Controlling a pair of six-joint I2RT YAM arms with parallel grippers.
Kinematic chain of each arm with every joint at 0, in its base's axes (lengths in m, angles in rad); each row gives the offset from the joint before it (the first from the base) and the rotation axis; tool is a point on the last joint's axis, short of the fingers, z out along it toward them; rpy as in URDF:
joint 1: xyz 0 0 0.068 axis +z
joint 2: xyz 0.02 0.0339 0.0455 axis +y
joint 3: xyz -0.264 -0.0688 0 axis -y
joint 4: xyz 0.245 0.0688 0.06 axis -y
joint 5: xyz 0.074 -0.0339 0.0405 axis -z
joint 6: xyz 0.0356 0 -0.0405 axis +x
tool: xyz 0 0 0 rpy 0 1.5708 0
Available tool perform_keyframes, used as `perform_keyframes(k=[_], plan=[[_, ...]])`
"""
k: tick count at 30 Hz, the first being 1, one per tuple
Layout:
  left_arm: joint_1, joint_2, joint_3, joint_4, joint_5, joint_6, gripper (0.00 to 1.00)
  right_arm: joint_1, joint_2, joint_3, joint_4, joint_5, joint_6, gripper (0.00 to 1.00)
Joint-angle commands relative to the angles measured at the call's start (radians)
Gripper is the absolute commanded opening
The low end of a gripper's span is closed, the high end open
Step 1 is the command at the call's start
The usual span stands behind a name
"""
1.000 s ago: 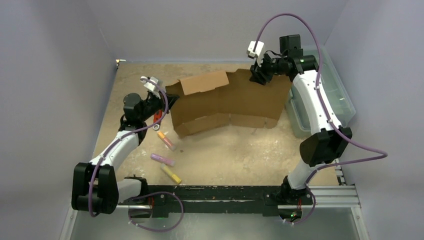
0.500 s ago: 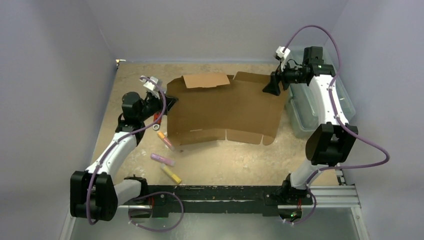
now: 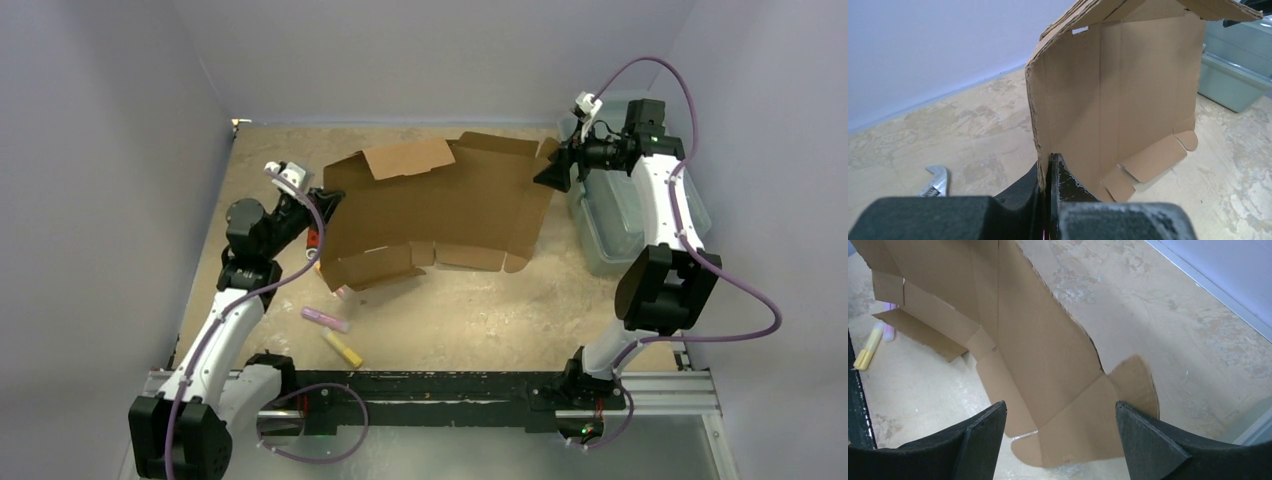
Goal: Fold the paper box
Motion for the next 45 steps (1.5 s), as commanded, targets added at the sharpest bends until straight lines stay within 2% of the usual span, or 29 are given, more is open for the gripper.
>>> perform_keyframes(k=[1, 5, 10, 23, 26, 34, 37, 40, 42, 43, 45], plan=[[0.006, -0.082, -0.018, 0.002, -0.027, 0.070, 0.00, -0.021, -0.036, 0.033, 0.029, -0.047, 0.006, 0.86], [0.007, -0.111, -0.019, -0.014, -0.036, 0.089, 0.00, -0.052, -0.041, 0.048, 0.036, -0.081, 0.010, 0.95], [0.005, -0.130, -0.020, -0.016, -0.025, 0.092, 0.00, -0.061, -0.072, -0.021, 0.125, -0.089, 0.058, 0.95], [0.005, -0.152, -0.033, -0.002, -0.013, 0.061, 0.00, -0.059, -0.182, -0.498, 0.885, -0.135, 0.511, 0.90], [0.005, -0.147, -0.038, 0.016, -0.001, 0.038, 0.00, -0.057, -0.186, -0.547, 0.973, -0.159, 0.549, 0.88], [0.005, -0.143, -0.049, 0.045, 0.008, -0.012, 0.00, -0.020, -0.133, -0.594, 1.137, -0.213, 0.618, 0.65], [0.005, -0.145, -0.054, 0.049, 0.008, -0.025, 0.00, -0.004, -0.107, -0.580, 1.139, -0.235, 0.617, 0.50], [0.005, -0.143, -0.060, 0.055, -0.005, -0.047, 0.00, -0.002, -0.116, -0.579, 1.121, -0.244, 0.598, 0.25], [0.005, -0.142, -0.064, 0.063, -0.046, -0.093, 0.00, -0.003, -0.141, -0.573, 1.064, -0.198, 0.565, 0.05], [0.006, -0.143, -0.070, 0.078, -0.058, -0.122, 0.00, -0.004, -0.157, -0.561, 1.020, -0.175, 0.535, 0.00], [0.007, -0.138, -0.100, 0.154, -0.047, -0.197, 0.00, -0.009, -0.198, -0.528, 0.905, -0.155, 0.436, 0.00]])
